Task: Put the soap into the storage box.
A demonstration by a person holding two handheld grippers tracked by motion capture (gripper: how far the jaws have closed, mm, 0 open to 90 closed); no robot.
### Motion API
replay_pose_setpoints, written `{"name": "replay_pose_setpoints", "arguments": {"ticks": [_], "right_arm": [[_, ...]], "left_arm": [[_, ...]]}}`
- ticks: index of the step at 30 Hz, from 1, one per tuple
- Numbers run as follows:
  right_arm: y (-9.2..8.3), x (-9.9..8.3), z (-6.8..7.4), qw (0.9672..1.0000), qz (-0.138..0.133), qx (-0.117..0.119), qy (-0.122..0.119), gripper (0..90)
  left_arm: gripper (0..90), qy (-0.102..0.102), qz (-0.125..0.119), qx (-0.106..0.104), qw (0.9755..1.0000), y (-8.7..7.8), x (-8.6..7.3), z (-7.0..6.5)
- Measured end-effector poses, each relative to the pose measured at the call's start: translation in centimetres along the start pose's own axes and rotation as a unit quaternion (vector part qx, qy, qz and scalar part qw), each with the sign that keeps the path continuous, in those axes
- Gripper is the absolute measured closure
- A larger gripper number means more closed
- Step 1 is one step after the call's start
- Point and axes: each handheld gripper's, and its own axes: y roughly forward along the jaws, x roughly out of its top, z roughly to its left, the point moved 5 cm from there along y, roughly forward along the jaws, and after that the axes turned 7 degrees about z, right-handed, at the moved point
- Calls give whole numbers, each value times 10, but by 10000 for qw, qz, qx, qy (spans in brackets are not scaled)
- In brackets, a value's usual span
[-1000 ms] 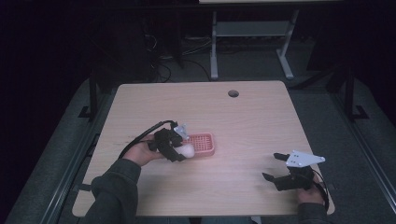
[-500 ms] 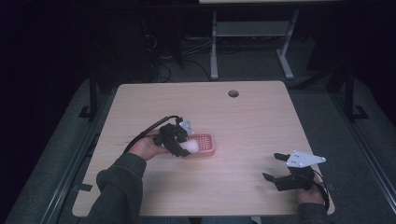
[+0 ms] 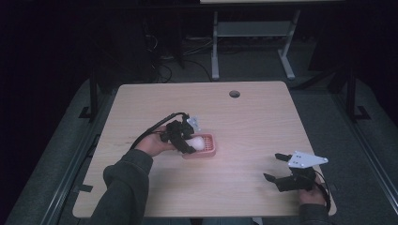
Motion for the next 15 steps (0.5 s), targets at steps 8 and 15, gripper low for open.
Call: {"name": "replay_pose_setpoints", "arguments": {"ticks": [8, 15], "right_arm": [[-1, 0, -1, 10000, -13, -9, 2, 137], [0, -2, -2, 10000, 5, -13, 14, 137]], "left_arm": [[494, -33, -14, -67, 10000, 7, 7, 7], [494, -12, -30, -85, 10000, 10, 16, 11]]}}
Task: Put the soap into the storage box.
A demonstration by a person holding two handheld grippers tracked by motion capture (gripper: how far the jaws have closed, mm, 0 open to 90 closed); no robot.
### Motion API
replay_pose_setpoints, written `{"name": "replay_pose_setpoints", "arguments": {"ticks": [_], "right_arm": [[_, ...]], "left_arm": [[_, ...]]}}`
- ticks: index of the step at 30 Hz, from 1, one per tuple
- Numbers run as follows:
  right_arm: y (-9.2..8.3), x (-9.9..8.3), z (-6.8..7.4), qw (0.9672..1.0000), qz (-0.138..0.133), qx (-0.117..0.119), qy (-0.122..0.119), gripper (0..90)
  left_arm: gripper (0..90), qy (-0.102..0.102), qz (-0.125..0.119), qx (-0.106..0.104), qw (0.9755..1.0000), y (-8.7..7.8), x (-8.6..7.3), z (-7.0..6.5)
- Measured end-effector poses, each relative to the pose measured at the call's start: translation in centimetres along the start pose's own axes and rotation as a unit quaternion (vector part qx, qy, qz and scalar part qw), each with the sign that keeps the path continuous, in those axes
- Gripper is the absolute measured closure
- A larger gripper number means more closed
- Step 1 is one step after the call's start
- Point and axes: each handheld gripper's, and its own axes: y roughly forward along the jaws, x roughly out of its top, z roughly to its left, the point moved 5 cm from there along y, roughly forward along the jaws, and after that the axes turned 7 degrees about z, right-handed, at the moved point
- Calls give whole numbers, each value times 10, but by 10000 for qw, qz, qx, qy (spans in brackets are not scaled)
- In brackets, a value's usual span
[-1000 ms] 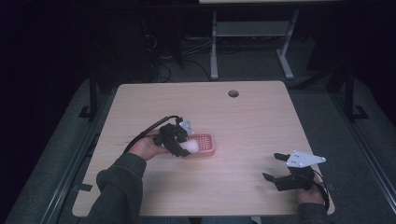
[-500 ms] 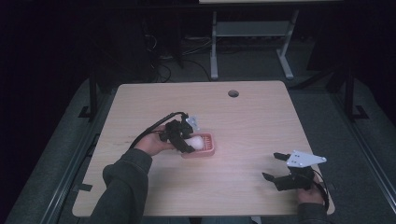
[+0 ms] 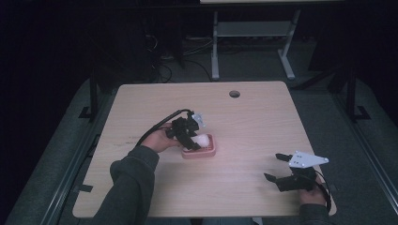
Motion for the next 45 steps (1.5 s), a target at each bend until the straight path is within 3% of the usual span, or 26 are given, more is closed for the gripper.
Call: {"name": "replay_pose_setpoints", "arguments": {"ticks": [17, 45], "right_arm": [[0, 0, 0, 10000, 10, -1, 6, 137], [1, -1, -1, 10000, 9, -4, -5, 137]], "left_arm": [[494, -101, 98, -46, 9999, 15, 4, 10], [493, -20, 329, -64, 9994, 31, 8, 16]]}}
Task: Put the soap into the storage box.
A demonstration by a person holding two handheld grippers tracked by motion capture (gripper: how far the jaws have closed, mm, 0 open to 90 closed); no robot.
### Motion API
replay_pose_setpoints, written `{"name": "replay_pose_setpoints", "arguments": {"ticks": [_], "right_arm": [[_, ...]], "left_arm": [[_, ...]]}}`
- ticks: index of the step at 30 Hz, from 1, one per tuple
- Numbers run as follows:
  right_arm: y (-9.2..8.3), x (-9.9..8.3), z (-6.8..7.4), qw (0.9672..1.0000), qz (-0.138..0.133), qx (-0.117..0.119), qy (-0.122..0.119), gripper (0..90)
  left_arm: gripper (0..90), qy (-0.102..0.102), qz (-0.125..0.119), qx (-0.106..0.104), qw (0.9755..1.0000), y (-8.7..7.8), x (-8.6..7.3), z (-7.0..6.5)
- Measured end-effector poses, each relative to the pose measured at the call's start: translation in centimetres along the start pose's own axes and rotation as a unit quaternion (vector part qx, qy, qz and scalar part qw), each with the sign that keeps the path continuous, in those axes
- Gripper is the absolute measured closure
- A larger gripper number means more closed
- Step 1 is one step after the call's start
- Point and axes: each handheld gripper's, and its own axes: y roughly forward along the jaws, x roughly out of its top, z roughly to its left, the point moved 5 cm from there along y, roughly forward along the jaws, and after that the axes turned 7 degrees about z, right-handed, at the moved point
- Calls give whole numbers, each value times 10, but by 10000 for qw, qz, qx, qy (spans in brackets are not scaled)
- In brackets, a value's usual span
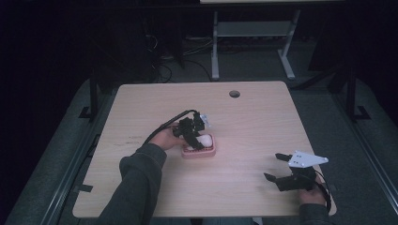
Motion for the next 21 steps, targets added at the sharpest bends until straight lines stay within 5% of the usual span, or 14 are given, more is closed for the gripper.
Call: {"name": "replay_pose_setpoints", "arguments": {"ticks": [21], "right_arm": [[0, 0, 0, 10000, -1, 1, -11, 137]], "left_arm": [[487, 5, 92, -43, 9999, 5, -1, 1]]}}
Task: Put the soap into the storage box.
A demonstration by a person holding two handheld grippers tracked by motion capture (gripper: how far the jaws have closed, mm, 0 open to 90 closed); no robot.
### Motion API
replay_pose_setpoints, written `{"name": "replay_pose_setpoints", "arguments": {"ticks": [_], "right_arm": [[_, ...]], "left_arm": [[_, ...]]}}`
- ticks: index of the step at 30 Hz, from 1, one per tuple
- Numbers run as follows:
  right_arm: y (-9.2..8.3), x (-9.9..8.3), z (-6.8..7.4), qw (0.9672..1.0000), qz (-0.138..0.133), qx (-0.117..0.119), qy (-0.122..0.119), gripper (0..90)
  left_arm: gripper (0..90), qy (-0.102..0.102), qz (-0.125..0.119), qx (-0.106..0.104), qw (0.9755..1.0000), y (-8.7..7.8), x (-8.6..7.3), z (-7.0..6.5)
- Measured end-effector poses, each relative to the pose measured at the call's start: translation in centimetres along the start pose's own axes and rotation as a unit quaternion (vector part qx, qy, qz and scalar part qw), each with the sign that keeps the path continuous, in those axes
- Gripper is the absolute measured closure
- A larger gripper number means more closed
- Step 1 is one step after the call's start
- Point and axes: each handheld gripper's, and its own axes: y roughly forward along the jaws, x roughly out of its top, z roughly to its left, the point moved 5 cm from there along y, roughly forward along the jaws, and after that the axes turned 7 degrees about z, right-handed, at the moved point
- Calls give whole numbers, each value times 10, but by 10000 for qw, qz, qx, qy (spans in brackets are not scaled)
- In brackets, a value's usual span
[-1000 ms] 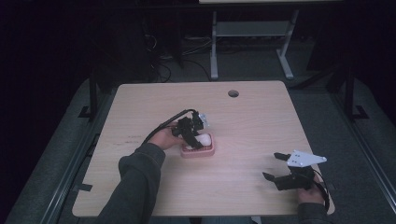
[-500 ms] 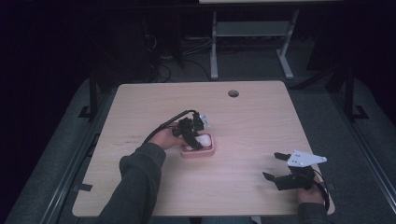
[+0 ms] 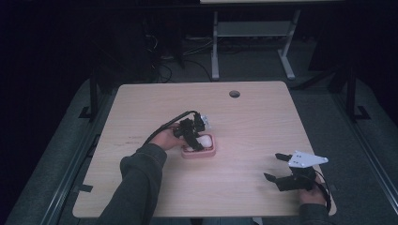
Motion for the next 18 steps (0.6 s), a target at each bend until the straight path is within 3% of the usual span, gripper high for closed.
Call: {"name": "replay_pose_setpoints", "arguments": {"ticks": [6, 7, 18], "right_arm": [[0, 0, 0, 10000, 1, 4, 1, 137], [0, 0, 0, 10000, 1, 3, 9, 137], [0, 0, 0, 10000, 6, -10, -13, 137]], "left_arm": [[480, 5, 14, 41, 10000, 0, 0, 0], [444, -20, -39, 40, 10000, -1, 1, 0], [435, 6, -138, 159, 9998, -16, 1, -4]]}}
